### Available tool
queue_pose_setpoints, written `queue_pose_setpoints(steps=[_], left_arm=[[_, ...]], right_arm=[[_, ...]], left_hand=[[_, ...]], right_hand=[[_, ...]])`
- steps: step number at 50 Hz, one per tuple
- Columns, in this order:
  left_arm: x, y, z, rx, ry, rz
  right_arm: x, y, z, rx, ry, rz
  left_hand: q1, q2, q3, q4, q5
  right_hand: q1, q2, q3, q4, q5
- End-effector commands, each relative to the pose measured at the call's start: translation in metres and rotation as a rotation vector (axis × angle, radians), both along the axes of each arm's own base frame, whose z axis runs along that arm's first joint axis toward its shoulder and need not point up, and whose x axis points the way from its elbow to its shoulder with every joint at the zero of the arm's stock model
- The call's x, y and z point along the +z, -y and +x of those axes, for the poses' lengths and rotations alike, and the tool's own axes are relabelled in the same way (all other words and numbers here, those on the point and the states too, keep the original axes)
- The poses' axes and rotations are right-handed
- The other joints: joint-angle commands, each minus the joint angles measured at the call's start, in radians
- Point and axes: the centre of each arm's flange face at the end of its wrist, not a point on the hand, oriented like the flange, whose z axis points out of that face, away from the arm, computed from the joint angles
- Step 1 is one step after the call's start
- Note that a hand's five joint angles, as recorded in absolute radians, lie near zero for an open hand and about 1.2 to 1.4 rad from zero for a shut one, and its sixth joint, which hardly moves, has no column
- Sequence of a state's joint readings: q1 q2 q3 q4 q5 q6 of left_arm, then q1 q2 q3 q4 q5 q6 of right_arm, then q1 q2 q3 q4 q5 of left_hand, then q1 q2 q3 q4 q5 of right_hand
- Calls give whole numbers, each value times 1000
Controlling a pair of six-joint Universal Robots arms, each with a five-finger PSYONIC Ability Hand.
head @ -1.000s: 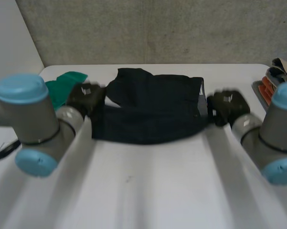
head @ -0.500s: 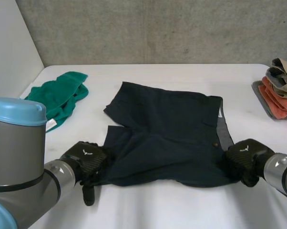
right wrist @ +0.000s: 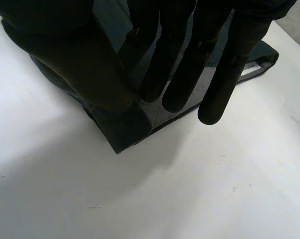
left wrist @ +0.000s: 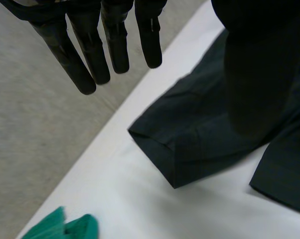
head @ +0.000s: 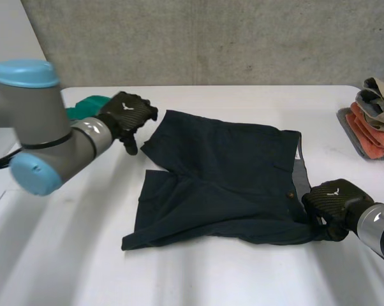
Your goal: Fold the laundry.
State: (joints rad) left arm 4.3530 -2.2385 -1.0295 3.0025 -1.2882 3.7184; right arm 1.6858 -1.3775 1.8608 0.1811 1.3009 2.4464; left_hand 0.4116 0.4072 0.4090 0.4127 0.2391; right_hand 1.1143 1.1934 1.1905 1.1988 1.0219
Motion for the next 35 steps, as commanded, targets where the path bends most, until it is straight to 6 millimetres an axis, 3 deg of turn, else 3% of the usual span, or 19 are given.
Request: queue_pose_setpoints(steps=[1,11,15,16,17,25,31,32,35], left_arm=[[-45,33,-24,-87,60,40],[-74,52,-39,-147,132,-19],[-80,55,-37,-125,191,-39],[-82,56,-37,-122,213,-47],[-83,56,-36,-114,226,-50],[-81,64,-12,134,356,-48],[-79,53,-9,204,348,12],[-75,47,-14,179,320,26],[-65,32,-20,136,281,53]], right_arm=[[-9,-1,1,-5,9,28],[-17,-2,2,1,2,38],[-18,-1,0,-6,3,38],[-17,0,0,-7,3,37],[-17,0,0,-7,3,37],[-15,1,0,-5,1,23],[-15,-4,5,22,-8,24],[-15,-5,6,30,-11,23],[-14,-9,9,38,-13,22]], left_hand=[[113,118,116,112,111],[69,73,71,68,67],[423,428,426,422,421],[788,792,790,786,786],[983,987,985,982,981],[985,989,987,984,983],[985,989,987,984,983],[584,588,586,583,582],[-228,-223,-225,-229,-230]], right_hand=[[282,203,206,197,200],[282,203,206,197,200],[282,203,206,197,200],[282,203,206,197,200],[282,203,206,197,200],[282,203,206,197,200],[282,203,206,197,200],[282,203,206,197,200],[282,203,206,197,200]])
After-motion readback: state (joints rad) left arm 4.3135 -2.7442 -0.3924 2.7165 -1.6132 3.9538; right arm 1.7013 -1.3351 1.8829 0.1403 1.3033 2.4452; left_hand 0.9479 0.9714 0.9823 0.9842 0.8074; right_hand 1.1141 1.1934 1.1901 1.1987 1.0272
